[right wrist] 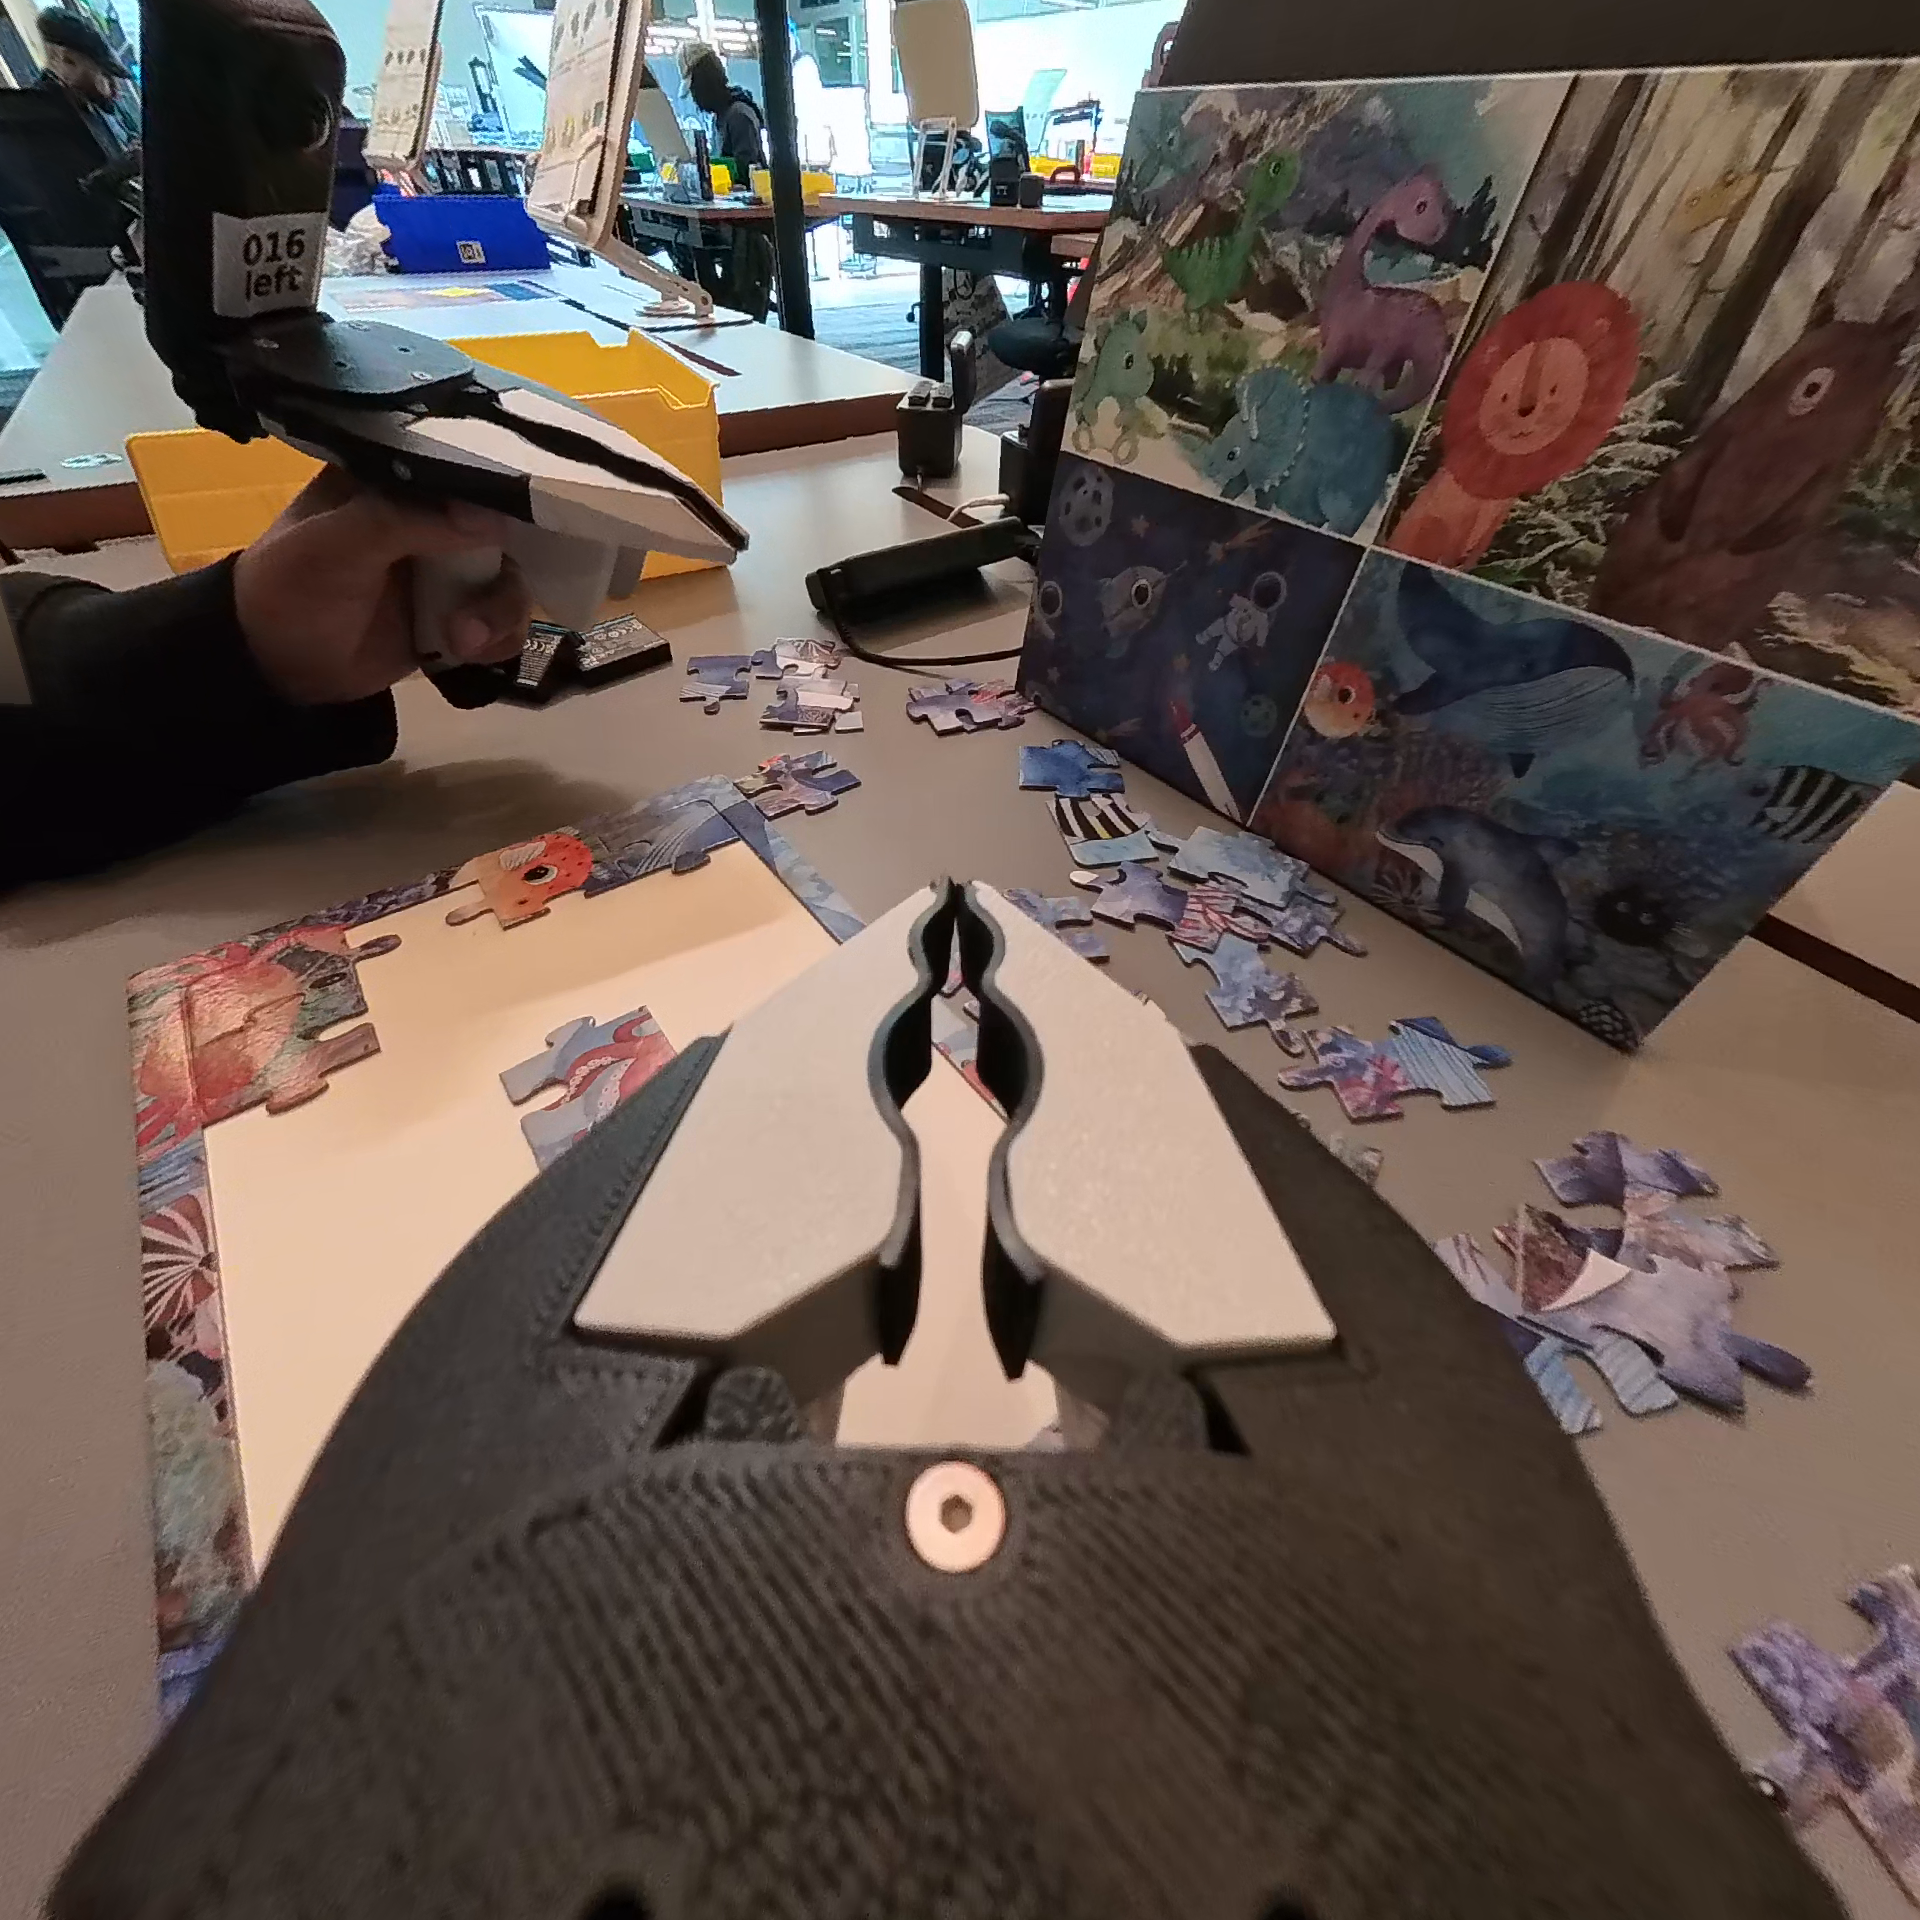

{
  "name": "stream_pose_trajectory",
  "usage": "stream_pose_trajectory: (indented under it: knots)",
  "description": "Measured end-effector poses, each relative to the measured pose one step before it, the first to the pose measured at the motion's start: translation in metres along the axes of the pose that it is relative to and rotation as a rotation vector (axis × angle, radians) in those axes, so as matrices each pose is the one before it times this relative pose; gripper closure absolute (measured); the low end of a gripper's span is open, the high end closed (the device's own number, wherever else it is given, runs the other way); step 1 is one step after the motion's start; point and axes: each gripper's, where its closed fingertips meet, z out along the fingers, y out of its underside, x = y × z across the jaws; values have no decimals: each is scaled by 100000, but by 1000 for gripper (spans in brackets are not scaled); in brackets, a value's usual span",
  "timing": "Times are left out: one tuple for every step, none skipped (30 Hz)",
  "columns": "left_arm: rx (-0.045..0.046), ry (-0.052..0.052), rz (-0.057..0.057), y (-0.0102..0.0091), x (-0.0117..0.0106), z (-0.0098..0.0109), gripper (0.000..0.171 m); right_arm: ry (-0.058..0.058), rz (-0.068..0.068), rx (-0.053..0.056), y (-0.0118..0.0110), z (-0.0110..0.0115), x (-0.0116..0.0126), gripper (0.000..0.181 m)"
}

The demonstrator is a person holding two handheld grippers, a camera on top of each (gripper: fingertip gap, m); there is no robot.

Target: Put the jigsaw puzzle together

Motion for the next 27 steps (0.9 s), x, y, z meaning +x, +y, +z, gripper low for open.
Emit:
stream_pose_trajectory:
  knots:
    - [-158,42,143,23,31,27,167,-50,29,-83,18,10,-9,181]
    - [-86,59,93,16,40,19,167,-33,26,-47,15,6,1,181]
    - [-86,81,52,25,24,24,167,-57,53,-63,14,18,-5,181]
    - [-185,126,-29,35,19,27,167,-87,81,-117,23,8,-4,181]
    - [-179,122,-26,43,32,33,167,-72,54,-81,18,10,-14,181]
    - [-53,31,40,22,12,18,167,-27,0,-18,1,6,-11,181]
    - [-64,43,44,14,14,15,167,-15,-17,-27,4,-2,-1,181]
    - [-112,86,10,19,14,16,167,-31,8,-47,13,13,-5,181]
    - [-121,32,-31,30,9,18,167,-64,26,-35,3,4,-18,181]
    - [-86,81,-15,17,23,13,167,-70,26,-25,2,5,-19,181]
    - [-67,30,31,17,7,6,167,-60,9,-20,11,8,-16,181]
    - [-146,50,44,21,11,22,166,-66,-14,-45,2,18,-15,181]
    - [-231,89,72,50,20,30,166,-55,-36,-83,18,10,-19,181]
    - [-233,55,148,40,24,30,166,-60,-42,-116,20,22,-19,181]
    - [-154,8,235,23,28,22,166,-67,-47,-101,19,16,-27,181]
    - [-123,0,288,18,23,25,166,-51,-67,-54,3,17,-23,181]
    - [-110,-43,304,10,33,12,166,-38,-73,-60,15,12,-28,181]
    - [-98,-63,285,9,18,10,166,-28,-57,-79,8,8,-14,181]
    - [-96,-21,225,7,20,15,166,-25,-42,-58,3,17,-7,181]
    - [-129,32,125,19,26,21,166,-42,-25,-27,4,-2,-18,181]
    - [-92,53,66,19,22,8,166,-18,-36,21,-14,6,-7,181]
    - [-16,15,64,8,17,13,166,15,-44,48,-4,-10,-9,181]
    - [-50,9,31,12,-4,13,166,-25,-24,-1,-1,7,-9,181]
    - [-119,38,-27,29,9,19,166,-61,9,-59,5,10,-9,181]
    - [-130,98,-84,22,8,12,166,-67,19,-74,15,18,-18,181]
    - [-87,138,-80,11,17,-1,166,-43,-16,-48,5,4,-12,181]
    - [-30,49,-7,11,13,9,166,5,-58,-29,1,12,-9,181]
